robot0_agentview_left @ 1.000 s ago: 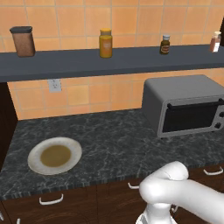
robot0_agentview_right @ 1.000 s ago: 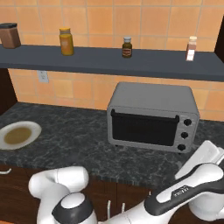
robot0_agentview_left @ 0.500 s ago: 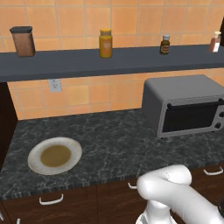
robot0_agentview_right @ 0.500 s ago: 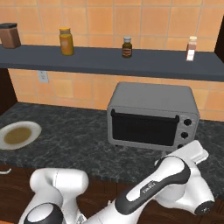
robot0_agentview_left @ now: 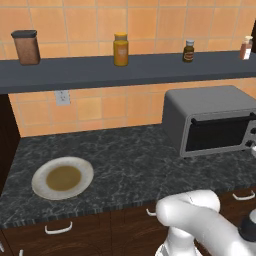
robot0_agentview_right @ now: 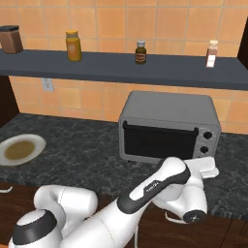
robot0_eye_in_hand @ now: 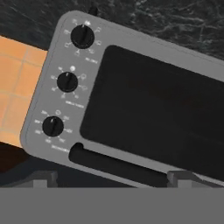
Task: Pick up the kebab skewer and baguette bread, and place them inside the toaster oven. Close the toaster oven door and start by setting the timer.
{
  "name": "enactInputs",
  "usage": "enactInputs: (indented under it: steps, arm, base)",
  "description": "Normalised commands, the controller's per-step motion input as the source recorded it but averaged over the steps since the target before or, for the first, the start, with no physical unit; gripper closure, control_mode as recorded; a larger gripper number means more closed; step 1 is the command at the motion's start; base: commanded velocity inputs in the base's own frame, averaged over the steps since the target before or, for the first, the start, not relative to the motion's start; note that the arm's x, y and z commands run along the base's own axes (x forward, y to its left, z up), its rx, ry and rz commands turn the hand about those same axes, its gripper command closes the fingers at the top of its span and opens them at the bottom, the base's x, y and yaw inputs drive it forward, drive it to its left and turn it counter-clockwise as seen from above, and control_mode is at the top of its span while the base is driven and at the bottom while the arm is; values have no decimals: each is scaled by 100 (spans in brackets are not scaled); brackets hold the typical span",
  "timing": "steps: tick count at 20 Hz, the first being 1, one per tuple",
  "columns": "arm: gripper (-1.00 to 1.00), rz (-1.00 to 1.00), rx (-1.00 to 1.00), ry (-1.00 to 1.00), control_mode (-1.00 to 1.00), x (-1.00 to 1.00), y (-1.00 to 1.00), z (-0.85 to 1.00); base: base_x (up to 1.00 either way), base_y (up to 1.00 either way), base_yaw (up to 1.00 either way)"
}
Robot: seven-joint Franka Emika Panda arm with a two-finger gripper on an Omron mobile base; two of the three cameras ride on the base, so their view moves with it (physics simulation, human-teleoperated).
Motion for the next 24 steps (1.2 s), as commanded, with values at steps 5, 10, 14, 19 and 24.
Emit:
enactInputs:
  steps: [5,10,14,19,24]
  arm:
    - [-100,-1,21,1,-100,14,-36,0]
    - [-100,0,13,0,-100,2,-50,-1]
    - [-100,0,1,-1,-100,4,-5,-12]
    - [-100,0,0,-1,-100,21,4,-11]
    - [-100,0,0,-1,-100,24,12,-4]
  base:
    - [0,0,0]
    - [0,0,0]
    - [0,0,0]
    - [0,0,0]
    - [0,0,0]
